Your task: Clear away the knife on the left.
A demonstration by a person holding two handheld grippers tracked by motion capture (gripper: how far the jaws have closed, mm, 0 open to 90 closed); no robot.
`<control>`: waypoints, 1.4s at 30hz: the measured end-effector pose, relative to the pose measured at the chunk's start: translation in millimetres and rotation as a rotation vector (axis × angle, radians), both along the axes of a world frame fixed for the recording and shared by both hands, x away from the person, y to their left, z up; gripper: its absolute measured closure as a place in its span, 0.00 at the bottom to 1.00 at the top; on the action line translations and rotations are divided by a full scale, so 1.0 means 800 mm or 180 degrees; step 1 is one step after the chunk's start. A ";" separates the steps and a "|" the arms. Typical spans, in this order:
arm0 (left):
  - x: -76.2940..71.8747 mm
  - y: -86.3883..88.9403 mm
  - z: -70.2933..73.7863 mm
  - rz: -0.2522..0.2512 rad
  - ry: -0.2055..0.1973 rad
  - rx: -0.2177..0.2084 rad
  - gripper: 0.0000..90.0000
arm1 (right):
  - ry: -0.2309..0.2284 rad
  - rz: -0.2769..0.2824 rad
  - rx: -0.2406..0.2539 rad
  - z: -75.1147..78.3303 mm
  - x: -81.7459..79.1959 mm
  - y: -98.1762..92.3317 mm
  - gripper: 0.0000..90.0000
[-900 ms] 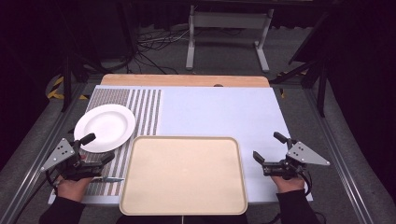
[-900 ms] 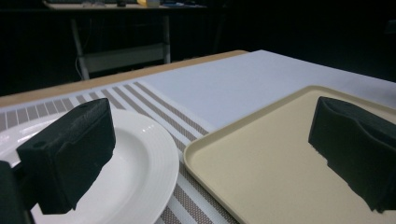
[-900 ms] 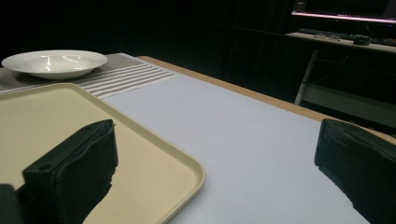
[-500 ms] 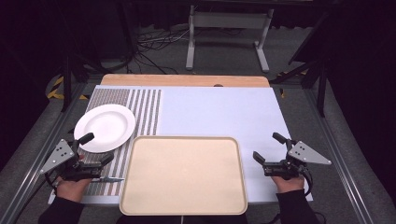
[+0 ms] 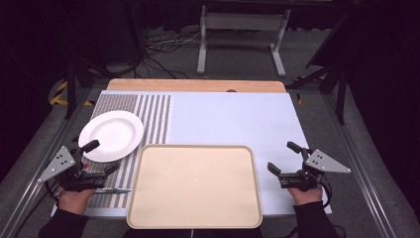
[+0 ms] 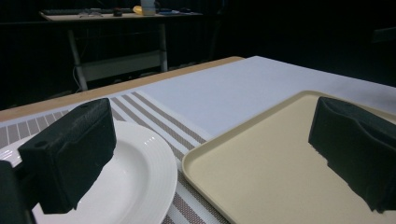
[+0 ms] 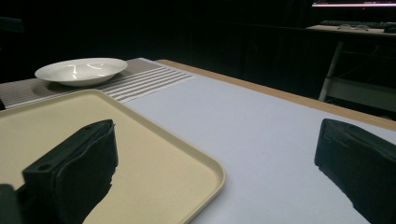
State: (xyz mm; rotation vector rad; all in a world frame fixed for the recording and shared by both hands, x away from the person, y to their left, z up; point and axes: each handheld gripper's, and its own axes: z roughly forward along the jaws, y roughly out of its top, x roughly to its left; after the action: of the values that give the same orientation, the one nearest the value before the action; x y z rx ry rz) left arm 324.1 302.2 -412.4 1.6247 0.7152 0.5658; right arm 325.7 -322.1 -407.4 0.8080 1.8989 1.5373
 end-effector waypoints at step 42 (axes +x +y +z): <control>0.011 0.025 0.073 -0.0706 0.0989 0.1782 0.05 | 0.0108 0.0195 -0.0010 -0.003 0.006 0.002 0.02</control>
State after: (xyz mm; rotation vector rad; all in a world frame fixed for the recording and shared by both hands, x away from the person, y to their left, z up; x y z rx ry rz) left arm 333.0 322.4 -354.1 2.3172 0.6176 0.3700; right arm 330.8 -320.6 -409.5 0.7859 1.9670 1.5659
